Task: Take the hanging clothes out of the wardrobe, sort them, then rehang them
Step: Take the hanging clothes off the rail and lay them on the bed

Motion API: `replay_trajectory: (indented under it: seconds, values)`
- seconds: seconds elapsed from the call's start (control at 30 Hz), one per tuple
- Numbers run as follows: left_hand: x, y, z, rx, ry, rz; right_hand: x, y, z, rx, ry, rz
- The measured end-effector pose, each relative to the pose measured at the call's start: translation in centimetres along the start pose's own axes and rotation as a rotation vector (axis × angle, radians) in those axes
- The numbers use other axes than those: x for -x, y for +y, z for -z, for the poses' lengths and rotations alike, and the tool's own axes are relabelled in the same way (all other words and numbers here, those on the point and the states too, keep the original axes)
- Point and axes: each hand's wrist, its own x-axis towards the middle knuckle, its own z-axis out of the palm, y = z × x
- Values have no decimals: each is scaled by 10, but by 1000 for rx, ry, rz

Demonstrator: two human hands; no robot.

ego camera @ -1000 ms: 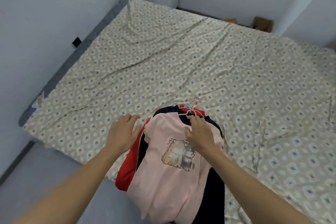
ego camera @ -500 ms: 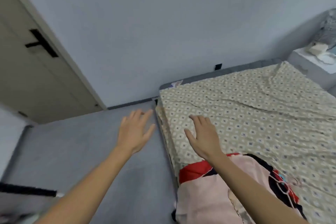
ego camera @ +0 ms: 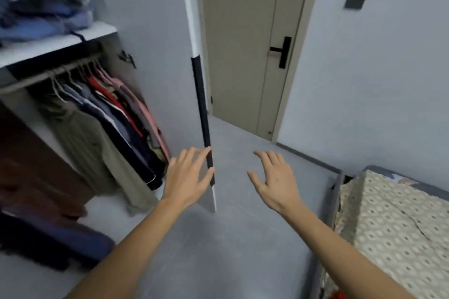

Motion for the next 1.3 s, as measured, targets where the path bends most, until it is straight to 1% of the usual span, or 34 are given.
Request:
replay_trajectory:
  seconds: [0.17,0.27,0.37,0.57,0.67,0.83,0.9,1.07,1.2,1.3]
  values:
    - [12,-84,27,-31,38,205,-62,-74,-41,-37,-77,165]
    - [14,-129,37,-75,60,277,-103,-110,-68,-81,-109,259]
    - [13,-173,44,-84,47,303,-146,-139,-97,-125,-136,348]
    - [13,-234,57,-136,108,443,-219,-185,-143,-201,-237,489]
    - [11,-258,59,-115,116,497,-246,-208,-161,-224,-270,544]
    - [-4,-314,55,-117,142,601,-290,-247,-196,-226,-314,606]
    - [-13,-344,49,-113,151,613,-308,-261,-216,-221,-314,626]
    - [-44,-444,29,-85,146,630,-351,-307,-271,-216,-317,639]
    - [-76,-529,13,5,161,641,-381,-356,-319,-193,-325,627]
    - [-101,-581,8,53,97,647,-399,-392,-352,-177,-336,589]
